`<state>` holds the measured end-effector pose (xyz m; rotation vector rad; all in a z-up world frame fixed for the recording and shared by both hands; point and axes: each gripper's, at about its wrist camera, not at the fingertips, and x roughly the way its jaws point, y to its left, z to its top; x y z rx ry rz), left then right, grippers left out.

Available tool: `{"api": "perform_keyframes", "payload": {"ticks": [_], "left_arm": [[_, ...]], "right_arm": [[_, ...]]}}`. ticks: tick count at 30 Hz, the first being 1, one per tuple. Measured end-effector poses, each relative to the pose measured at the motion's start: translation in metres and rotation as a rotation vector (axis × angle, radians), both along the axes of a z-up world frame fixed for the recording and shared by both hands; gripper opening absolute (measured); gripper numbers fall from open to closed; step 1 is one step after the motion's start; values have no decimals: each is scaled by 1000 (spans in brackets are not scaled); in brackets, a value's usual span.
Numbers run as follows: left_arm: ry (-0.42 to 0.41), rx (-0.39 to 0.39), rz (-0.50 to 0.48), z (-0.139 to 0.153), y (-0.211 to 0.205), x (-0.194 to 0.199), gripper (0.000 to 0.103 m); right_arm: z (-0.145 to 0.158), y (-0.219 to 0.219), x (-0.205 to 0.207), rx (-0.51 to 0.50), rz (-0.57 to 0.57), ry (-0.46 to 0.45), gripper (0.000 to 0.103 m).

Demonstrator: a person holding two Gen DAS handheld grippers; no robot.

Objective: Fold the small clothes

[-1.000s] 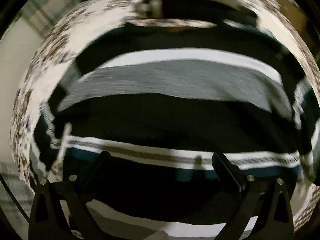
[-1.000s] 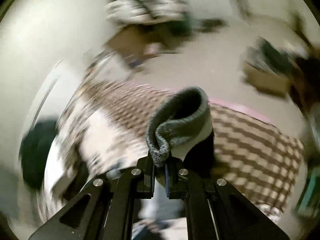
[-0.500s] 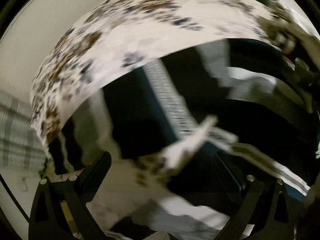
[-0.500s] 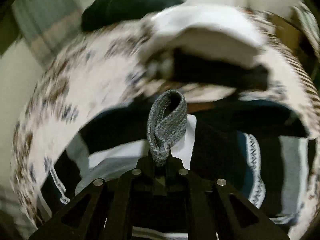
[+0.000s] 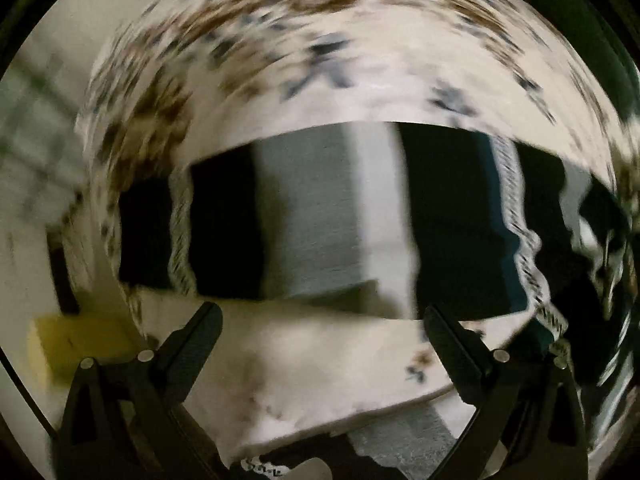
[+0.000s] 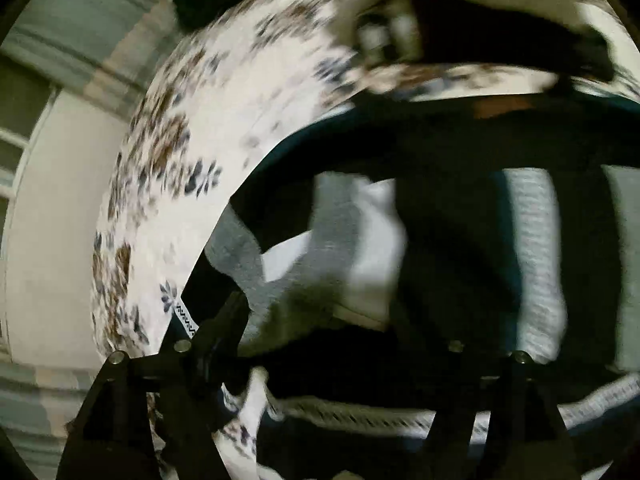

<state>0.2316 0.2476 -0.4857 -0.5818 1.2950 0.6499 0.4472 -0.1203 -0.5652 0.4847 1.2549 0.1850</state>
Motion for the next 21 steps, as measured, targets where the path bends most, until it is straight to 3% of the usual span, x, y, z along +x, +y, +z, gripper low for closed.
{"api": "perform_keyframes", "payload": {"ticks": [6,11,14,16,17,19,20,21], "left_arm": [[-92,-189,373,-39,61,-57,103],[-161,-322,699,-78,94,-92,103],[-199,-308,869,-90,112,-113,102],[-214,-242,940,-87,124,-118,95],[-214,-221,961,-86,128,-119,87],[-229,-160,1000,-81,141,-118,55],[-225,-139,996,-78,145,-118,23],[-226,-117,984,-75,150,-117,9]], "right_arm": [[3,-40,-49,-157,-43,39,83],[-14,-49,-65,-179,-101,98,83],[-17,-44,-63,-206,-121,105,83],[-17,-35,-57,-229,-123,88,83],[-17,-31,-55,-261,-118,79,83],[-13,-25,-50,-296,-108,65,83],[-5,-26,-47,-304,-103,63,83],[-2,-24,-45,-330,-94,60,83]]}}
